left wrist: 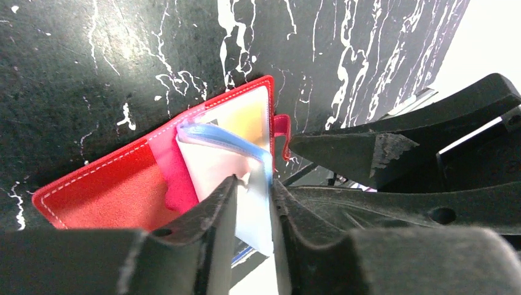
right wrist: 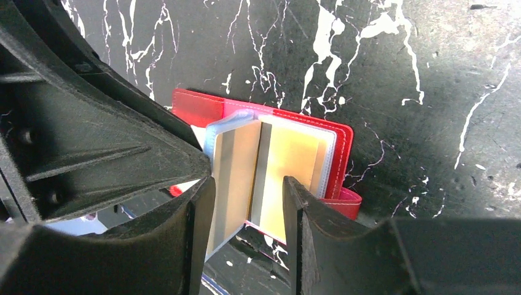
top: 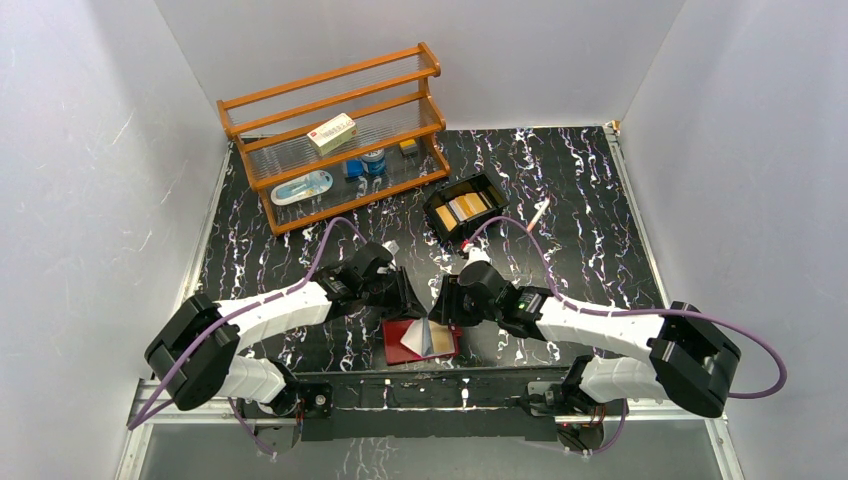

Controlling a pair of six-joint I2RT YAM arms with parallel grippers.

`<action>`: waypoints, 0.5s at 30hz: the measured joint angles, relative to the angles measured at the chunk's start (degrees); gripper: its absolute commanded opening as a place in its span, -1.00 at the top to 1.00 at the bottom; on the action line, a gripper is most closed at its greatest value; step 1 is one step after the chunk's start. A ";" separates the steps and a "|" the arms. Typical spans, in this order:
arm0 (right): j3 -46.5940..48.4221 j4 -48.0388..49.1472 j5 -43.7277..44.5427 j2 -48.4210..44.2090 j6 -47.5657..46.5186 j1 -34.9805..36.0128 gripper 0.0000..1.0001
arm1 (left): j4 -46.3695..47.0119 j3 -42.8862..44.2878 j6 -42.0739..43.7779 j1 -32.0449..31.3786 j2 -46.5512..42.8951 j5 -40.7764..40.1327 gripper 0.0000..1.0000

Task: Put the credit cards into the card holder
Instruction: Flip the card slot in the card holder.

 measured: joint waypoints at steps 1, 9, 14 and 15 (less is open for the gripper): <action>0.00 0.24 -0.22 0.02 0.02 0.00 -0.04 | -0.09 -0.07 -0.07 0.00 0.00 0.00 0.66; -0.37 1.27 -1.40 0.15 0.28 0.11 -0.03 | 0.57 -0.50 -0.59 0.00 -0.33 0.00 1.00; -0.94 1.46 -1.70 0.24 0.44 0.26 -0.02 | 0.90 -1.16 -0.59 0.00 -0.31 0.04 1.00; -0.98 1.46 -1.70 0.24 0.44 0.26 -0.02 | 1.09 -1.16 -0.59 0.00 -0.33 0.07 1.00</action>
